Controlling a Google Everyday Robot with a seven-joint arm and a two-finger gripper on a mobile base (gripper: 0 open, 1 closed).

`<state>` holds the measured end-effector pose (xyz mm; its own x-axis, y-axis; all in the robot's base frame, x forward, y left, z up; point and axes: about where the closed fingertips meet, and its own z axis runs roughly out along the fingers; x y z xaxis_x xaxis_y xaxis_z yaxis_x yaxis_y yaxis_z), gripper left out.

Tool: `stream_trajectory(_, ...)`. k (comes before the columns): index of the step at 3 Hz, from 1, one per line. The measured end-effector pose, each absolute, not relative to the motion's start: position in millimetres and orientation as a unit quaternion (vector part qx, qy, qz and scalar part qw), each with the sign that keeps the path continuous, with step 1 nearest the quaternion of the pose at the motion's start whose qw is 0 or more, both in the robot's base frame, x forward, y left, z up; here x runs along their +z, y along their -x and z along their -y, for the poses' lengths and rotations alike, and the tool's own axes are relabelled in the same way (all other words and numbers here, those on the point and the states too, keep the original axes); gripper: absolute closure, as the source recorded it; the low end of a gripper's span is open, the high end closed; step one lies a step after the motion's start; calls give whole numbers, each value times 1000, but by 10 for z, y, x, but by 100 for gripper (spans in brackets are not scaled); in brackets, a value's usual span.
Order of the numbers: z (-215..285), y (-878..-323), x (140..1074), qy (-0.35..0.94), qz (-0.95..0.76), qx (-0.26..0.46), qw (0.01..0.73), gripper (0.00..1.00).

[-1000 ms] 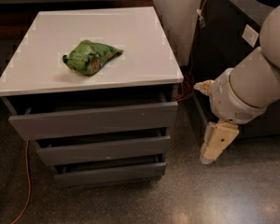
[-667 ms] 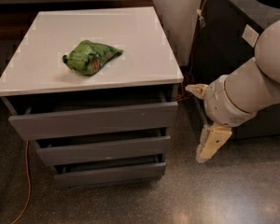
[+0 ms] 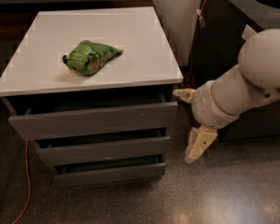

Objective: Open top drawer

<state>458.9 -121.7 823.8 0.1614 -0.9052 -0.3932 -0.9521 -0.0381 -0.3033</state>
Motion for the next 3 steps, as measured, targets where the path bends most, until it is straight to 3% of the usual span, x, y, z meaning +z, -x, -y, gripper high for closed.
stream_trajectory(3,405,-4952,7392,775,-587,64,225,0)
